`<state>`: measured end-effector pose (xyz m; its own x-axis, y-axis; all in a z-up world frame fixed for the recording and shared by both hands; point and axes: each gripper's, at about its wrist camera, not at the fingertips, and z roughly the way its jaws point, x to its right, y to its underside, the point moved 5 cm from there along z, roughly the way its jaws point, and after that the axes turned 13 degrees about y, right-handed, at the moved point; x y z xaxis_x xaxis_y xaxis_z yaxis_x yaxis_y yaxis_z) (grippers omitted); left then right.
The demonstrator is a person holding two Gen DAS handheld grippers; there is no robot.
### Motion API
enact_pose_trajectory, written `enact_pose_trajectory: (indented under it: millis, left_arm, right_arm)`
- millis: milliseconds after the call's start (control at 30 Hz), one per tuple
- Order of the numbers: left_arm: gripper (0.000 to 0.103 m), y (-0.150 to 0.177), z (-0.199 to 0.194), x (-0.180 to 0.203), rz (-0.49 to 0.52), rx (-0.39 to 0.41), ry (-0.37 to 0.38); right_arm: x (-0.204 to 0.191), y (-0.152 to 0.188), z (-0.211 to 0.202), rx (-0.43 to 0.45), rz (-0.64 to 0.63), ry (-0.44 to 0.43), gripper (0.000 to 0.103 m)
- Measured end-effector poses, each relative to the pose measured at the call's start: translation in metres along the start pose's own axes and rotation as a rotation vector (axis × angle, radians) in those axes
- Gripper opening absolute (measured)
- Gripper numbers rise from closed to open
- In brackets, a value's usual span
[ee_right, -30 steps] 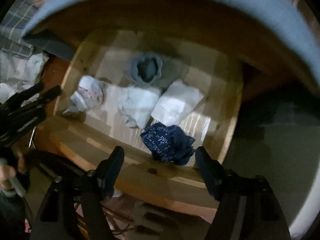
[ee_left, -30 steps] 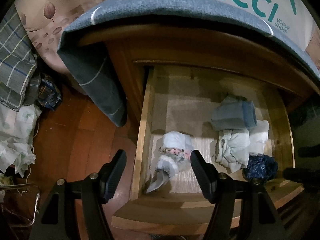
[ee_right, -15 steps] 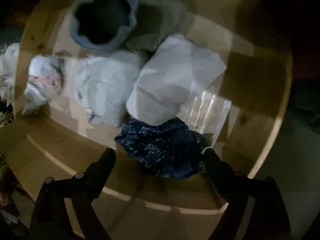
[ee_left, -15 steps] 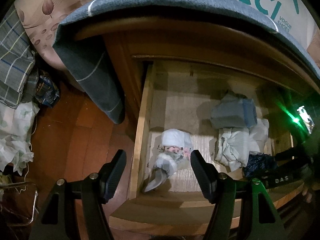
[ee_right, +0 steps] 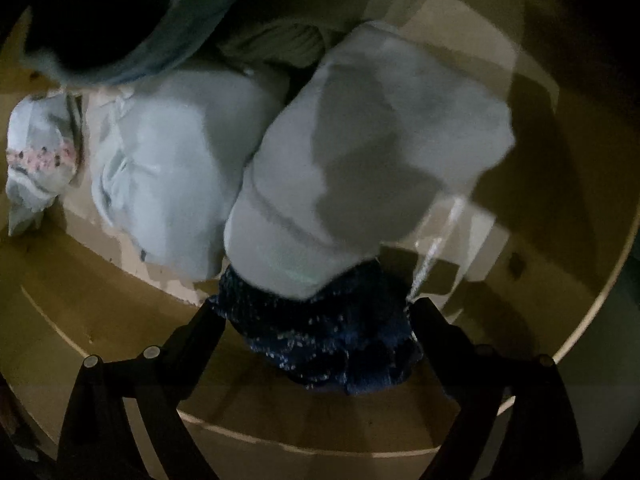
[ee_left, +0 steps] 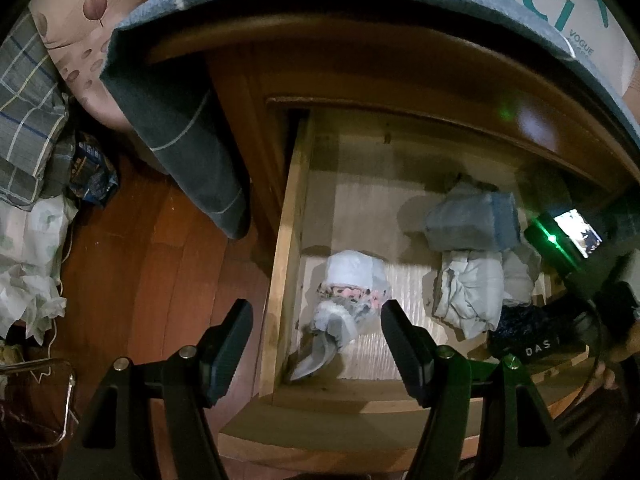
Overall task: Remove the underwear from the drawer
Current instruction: 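Move the right gripper back into the drawer and grasp the navy patterned underwear, then grasp the pink-trimmed white underwear with the left gripper while the right holds the navy underwear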
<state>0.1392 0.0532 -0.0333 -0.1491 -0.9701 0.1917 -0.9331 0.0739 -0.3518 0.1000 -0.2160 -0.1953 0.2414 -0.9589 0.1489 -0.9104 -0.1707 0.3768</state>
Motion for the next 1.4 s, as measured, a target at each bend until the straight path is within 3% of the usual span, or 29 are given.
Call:
enact_pose_trajectory:
  millis: [400, 800, 1100, 1333, 1400]
  left_arm:
    - [0.068, 0.002, 0.003, -0.002, -0.004, -0.019, -0.012]
    - [0.068, 0.001, 0.005, -0.006, -0.031, -0.022, -0.008]
    - [0.068, 0.001, 0.005, -0.01, -0.055, -0.029, 0.012]
    - [0.068, -0.001, 0.018, -0.005, -0.044, -0.105, 0.063]
    - [0.068, -0.003, 0.022, -0.001, -0.01, -0.125, 0.056]
  right_arm:
    - [-0.01, -0.013, 0.006, -0.011, -0.039, 0.074, 0.09]
    - [-0.018, 0.003, -0.002, 0.031, -0.027, 0.058, 0.034]
    - [-0.008, 0.036, -0.026, 0.226, 0.072, -0.028, 0.029]
    - [0.001, 0.066, -0.063, 0.43, 0.15, -0.093, 0.029]
    - [0.002, 0.074, -0.068, 0.45, 0.171, -0.103, 0.029]
